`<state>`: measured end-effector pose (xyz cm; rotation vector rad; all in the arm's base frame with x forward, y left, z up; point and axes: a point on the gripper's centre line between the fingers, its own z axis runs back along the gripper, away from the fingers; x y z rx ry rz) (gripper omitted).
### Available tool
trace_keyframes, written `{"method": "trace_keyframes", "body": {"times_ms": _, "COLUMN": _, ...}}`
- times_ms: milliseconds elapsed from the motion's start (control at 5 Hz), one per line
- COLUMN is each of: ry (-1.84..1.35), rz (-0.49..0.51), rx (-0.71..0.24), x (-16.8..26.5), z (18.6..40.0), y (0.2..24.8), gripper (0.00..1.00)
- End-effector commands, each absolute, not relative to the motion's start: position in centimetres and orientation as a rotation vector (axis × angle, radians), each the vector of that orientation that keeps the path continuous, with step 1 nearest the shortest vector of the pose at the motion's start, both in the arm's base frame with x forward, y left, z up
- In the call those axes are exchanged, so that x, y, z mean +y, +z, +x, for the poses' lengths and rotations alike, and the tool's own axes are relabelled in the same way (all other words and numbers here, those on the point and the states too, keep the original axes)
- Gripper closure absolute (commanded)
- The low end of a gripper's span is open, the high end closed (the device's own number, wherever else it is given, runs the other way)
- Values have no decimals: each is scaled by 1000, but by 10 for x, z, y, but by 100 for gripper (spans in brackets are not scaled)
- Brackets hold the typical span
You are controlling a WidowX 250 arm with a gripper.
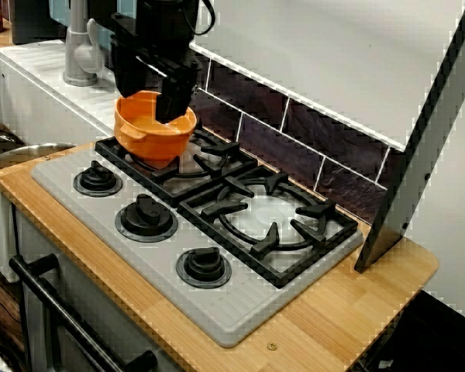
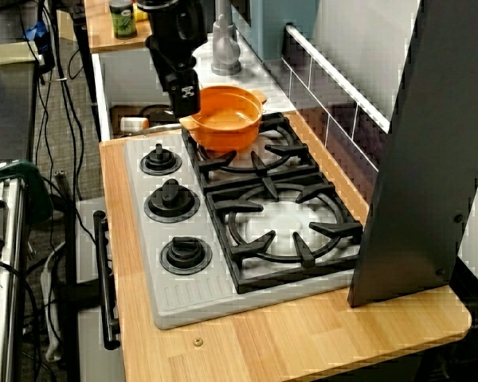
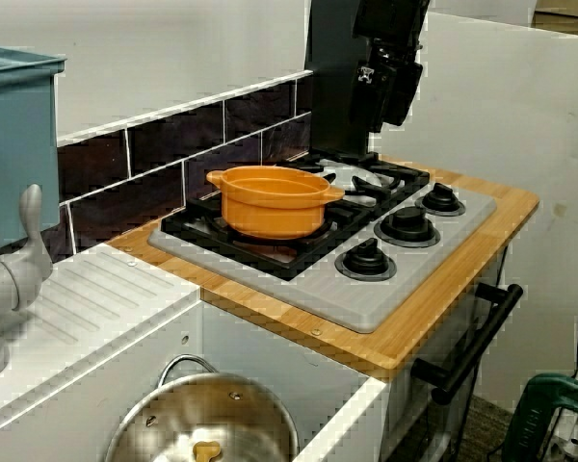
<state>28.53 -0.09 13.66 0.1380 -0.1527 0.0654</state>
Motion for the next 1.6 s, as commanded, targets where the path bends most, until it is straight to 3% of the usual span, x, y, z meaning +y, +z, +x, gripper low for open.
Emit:
{"method": "trace_keyframes", "body": {"times_ms": 0, "ry": 66, "rz": 149, "rx": -201, "x": 4, "z": 310, "y": 145, "gripper": 0}}
{"method": "trace_keyframes", "body": {"times_ms": 400, "ry": 58, "rz": 181, "rx": -217, "x": 12, "z": 320, "y": 134, "gripper": 0}}
{"method": "trace_keyframes", "body": {"times_ms": 600, "ry": 62, "rz": 185, "rx": -217, "x": 15, "z": 326, "y": 132, "gripper": 5}}
{"method": "trace_keyframes", "body": {"times_ms": 800, "ry": 62, "rz": 186, "rx": -212, "x": 18, "z": 333, "y": 130, "gripper": 0}}
{"method": "trace_keyframes", "body": {"times_ms": 1400, "ry": 88, "rz": 191, "rx": -203, "x": 27, "z": 344, "y": 115, "gripper": 0}}
